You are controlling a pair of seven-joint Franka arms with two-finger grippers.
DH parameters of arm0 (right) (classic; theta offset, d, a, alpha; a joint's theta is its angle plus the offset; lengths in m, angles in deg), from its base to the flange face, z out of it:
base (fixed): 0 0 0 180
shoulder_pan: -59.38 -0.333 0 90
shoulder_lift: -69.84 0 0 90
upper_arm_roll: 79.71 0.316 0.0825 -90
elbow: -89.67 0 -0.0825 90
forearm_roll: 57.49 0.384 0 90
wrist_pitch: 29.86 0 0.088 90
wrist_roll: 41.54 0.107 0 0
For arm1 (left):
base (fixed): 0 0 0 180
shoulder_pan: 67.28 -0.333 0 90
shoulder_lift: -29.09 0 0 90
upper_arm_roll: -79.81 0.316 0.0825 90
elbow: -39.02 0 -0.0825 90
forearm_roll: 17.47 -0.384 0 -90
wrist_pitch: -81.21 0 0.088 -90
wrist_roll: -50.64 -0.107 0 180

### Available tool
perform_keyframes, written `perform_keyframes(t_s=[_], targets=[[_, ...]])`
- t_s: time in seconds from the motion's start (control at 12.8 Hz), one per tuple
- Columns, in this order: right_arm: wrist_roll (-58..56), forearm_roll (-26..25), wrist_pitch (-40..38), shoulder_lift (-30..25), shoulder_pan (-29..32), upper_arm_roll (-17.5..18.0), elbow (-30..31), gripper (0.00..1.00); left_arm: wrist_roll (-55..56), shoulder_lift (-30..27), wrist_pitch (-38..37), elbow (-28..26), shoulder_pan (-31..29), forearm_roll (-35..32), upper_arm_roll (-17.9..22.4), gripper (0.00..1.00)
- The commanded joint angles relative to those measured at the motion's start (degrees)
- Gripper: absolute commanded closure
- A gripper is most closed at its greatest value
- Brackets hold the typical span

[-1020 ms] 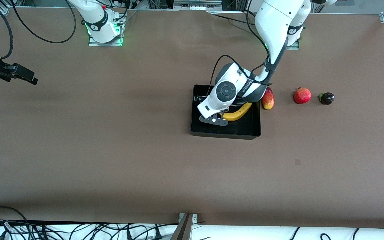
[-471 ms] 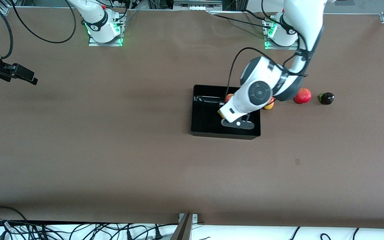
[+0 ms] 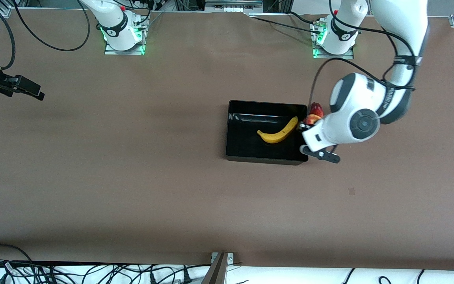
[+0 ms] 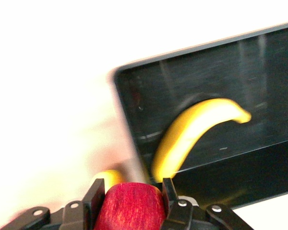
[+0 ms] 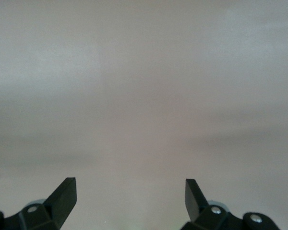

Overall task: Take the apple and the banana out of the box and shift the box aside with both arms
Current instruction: 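Lift the red apple out of the box with the left gripper, then lower the apple onto the table beside the box and open the left gripper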

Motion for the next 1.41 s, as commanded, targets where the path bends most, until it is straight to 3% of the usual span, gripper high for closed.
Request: perform_keyframes(t_s=[0.0,0.39,1.02,1.1,1.18,1.25,1.33], targets=[[0.39,-0.19,-0.82,0.29,-0.11,-0.12,-0.93,0.0,-6.91,0.72,4.57,-2.9,-2.28,-5.63,0.08,1.0],[0.39,-0.19,-0.91,0.29,-0.11,-0.12,-0.93,0.0,-18.96,6.43,20.92,-8.1,-6.24,-8.38,2.63,1.0],[0.39,-0.19,-0.91,0.29,-0.11,-0.12,-0.84,0.0,-19.24,9.95,22.52,-8.36,-6.24,-8.38,2.81,1.0],[0.39,-0.19,-0.91,0.29,-0.02,-0.2,-0.84,0.0,-19.24,10.31,22.52,-8.36,-6.24,-8.2,2.81,0.93],[0.39,-0.19,-0.91,0.29,-0.02,-0.21,-0.76,0.0,-19.24,10.4,22.52,-8.36,-6.24,-8.2,2.9,0.61],[0.39,-0.19,-0.91,0.29,-0.02,-0.29,-0.76,0.0,-19.24,10.4,22.52,-8.36,-6.24,-8.11,2.81,0.14],[0.39,-0.19,-0.91,0.29,-0.11,-0.29,-0.76,0.0,-19.15,10.14,22.44,-8.28,-6.24,-8.11,2.81,0.0]])
